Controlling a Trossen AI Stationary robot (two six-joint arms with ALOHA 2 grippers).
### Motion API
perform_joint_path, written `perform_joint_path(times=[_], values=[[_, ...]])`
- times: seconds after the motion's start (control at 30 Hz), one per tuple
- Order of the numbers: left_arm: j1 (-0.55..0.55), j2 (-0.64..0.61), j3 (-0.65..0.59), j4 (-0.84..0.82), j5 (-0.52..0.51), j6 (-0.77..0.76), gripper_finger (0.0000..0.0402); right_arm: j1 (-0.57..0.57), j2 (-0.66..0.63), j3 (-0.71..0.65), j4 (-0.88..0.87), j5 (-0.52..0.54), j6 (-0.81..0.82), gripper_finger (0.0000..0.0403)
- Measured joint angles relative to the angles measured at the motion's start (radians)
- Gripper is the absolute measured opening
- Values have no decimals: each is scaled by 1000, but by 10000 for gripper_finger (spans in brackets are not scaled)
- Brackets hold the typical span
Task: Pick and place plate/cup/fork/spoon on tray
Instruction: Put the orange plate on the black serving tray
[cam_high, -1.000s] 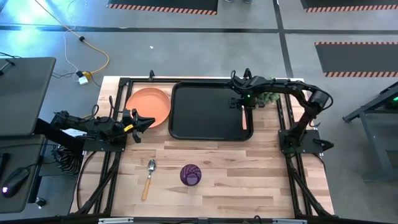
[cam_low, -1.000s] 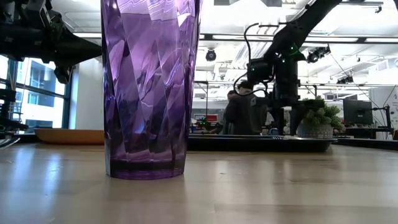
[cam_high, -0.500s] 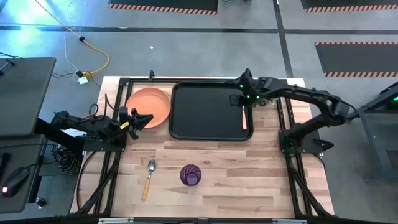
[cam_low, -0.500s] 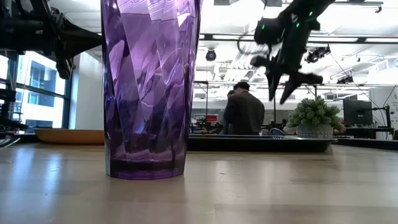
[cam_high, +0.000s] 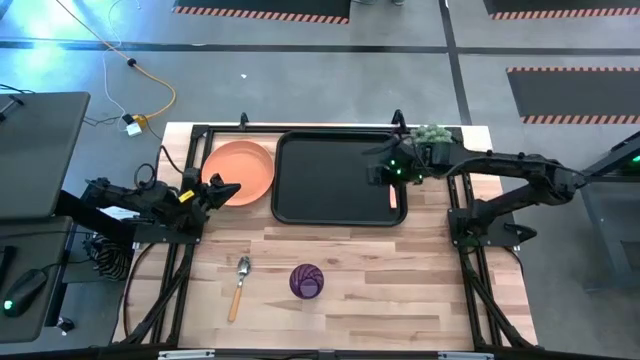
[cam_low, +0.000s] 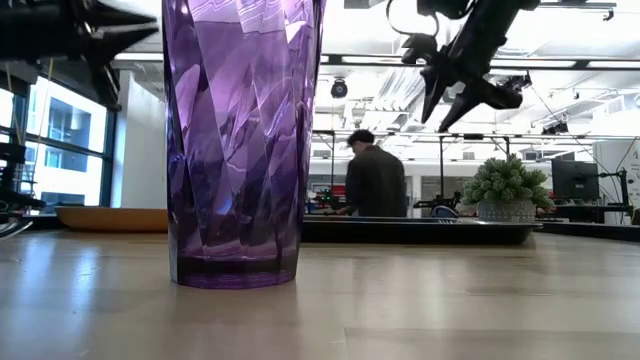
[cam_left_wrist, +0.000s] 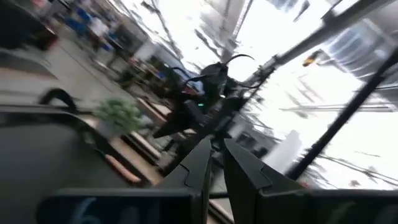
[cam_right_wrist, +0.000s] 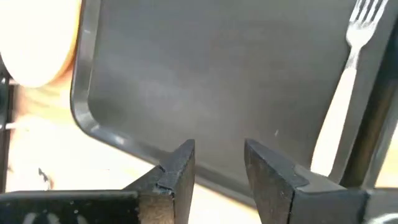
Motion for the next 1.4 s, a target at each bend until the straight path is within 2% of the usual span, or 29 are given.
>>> perform_joint_path(times=[0.17, 0.4, 0.53, 0.73, 0.9, 1.13, 1.23, 1.4], values=[[-2, 56, 131, -150, 25, -65, 33, 111, 0, 0, 16, 61, 93, 129], [-5, 208, 357, -405, 84, -180, 33, 235, 0, 0, 124, 173, 150, 129], [-5, 307, 456, -492, 129, -360, 33, 259, 0, 0, 167, 206, 127, 129], [-5, 455, 547, -533, 219, -479, 33, 256, 0, 0, 183, 209, 55, 129], [-5, 566, 617, -640, 268, -563, 33, 245, -11, 0, 180, 152, -11, 129], [-1, 676, 712, -912, 255, -583, 33, 245, -56, 0, 179, 134, -80, 129], [14, 700, 726, -979, 216, -520, 33, 245, -82, 0, 179, 133, -110, 129], [69, 721, 726, -994, 202, -360, 33, 245, -117, 0, 178, 133, -123, 129]])
